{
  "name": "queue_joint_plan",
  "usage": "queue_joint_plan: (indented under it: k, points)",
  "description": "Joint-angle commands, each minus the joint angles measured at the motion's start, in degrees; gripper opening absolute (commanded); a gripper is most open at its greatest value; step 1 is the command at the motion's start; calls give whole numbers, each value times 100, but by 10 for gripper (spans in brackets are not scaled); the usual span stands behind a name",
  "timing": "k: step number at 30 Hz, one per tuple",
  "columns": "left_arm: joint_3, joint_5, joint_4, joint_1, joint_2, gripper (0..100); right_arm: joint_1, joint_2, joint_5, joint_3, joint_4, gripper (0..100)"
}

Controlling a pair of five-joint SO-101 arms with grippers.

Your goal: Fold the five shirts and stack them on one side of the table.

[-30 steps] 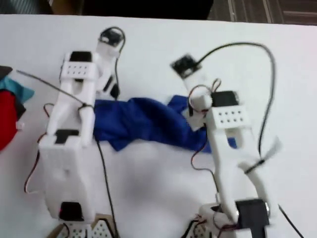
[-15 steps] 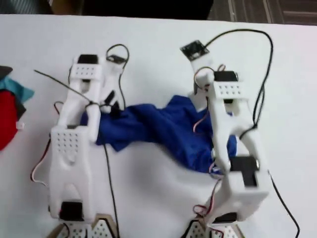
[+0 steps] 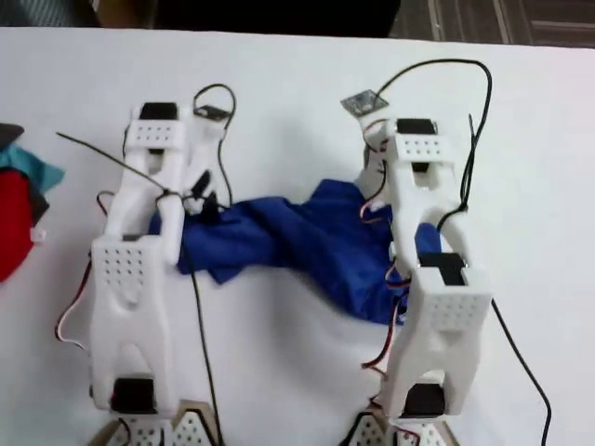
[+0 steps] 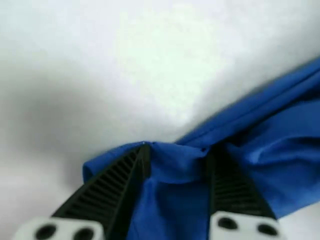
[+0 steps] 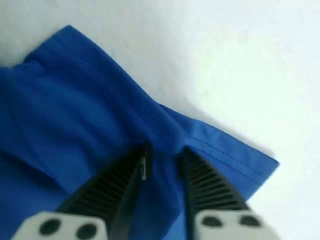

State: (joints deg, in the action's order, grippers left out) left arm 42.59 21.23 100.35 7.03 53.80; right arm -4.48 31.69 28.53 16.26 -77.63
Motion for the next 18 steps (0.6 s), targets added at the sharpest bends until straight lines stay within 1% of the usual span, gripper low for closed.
queue_joint_plan:
  k: [1,6,11,14,18]
  points:
    - [48,35,132,237,18,191,-163,-101,-79,598,-365,21]
    - [101,44,149,536,18,191,-716,-488,-185,1284,-1051,22]
    - [462,35,158,1020,18,191,-1341,-919,-185,1363,-1798,22]
    - [690,35,167,1143,18,191,-1631,-989,-185,905,-1851,22]
    - [681,35,167,1108,18,191,-2281,-1007,-149,255,-1666,27]
